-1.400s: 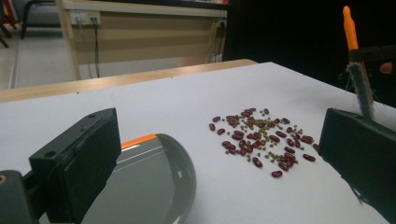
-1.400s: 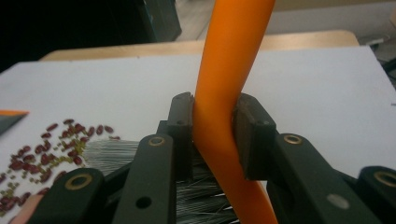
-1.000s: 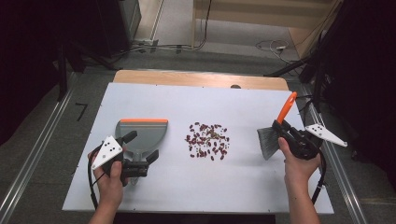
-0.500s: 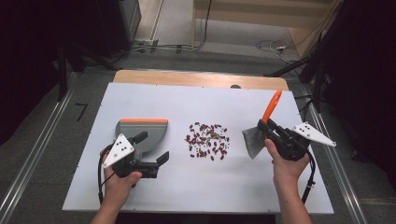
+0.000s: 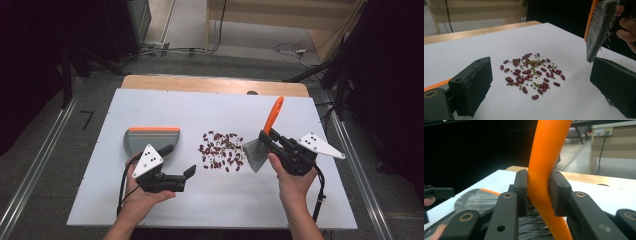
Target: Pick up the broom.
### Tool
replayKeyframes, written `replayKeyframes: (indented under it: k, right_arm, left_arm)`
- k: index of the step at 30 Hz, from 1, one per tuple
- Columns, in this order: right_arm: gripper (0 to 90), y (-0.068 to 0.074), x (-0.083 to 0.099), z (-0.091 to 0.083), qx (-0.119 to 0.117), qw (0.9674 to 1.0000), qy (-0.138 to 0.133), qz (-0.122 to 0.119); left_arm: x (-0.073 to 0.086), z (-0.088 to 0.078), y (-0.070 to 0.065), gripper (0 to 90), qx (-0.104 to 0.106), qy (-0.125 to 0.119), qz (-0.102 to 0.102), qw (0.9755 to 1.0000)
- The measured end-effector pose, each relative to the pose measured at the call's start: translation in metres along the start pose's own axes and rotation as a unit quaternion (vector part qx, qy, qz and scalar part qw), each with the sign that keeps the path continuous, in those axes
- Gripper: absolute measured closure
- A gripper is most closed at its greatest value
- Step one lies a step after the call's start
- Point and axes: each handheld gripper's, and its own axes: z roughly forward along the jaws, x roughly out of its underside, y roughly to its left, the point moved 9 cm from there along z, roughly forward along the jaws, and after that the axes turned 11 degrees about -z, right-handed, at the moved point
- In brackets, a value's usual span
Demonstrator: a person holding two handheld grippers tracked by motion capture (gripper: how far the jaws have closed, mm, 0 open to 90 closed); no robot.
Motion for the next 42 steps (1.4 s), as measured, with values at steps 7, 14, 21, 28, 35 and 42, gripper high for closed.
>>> replayKeyframes:
  k: [7, 14, 21, 28, 35, 42]
  right_arm:
    - [69.1, 0.019, -0.001, 0.007, -0.016, 0.9998, -0.003, -0.006]
    - [69.1, 0.036, -0.004, 0.011, -0.032, 0.9994, -0.008, -0.005]
    - [69.0, 0.052, -0.005, 0.016, -0.045, 0.9988, -0.013, -0.012]
    - [69.1, 0.064, -0.005, 0.019, -0.056, 0.9983, -0.012, -0.013]
    - [69.0, 0.078, -0.006, 0.022, -0.065, 0.9976, -0.014, -0.019]
    - [69.0, 0.089, -0.006, 0.023, -0.074, 0.9969, -0.015, -0.019]
  left_arm:
    - [0.001, 0.006, -0.014, 9.8, 0.027, 0.002, -0.008, 0.9996]
    - [0.005, 0.012, -0.031, 18.4, 0.064, 0.011, -0.015, 0.9978]
    - [0.009, 0.021, -0.048, 24.1, 0.092, 0.023, -0.017, 0.9954]
    - [0.015, 0.030, -0.060, 26.0, 0.097, 0.033, -0.018, 0.9946]
    - [0.022, 0.039, -0.071, 29.0, 0.094, 0.044, -0.010, 0.9945]
    - [0.022, 0.043, -0.075, 40.9, 0.088, 0.040, -0.008, 0.9953]
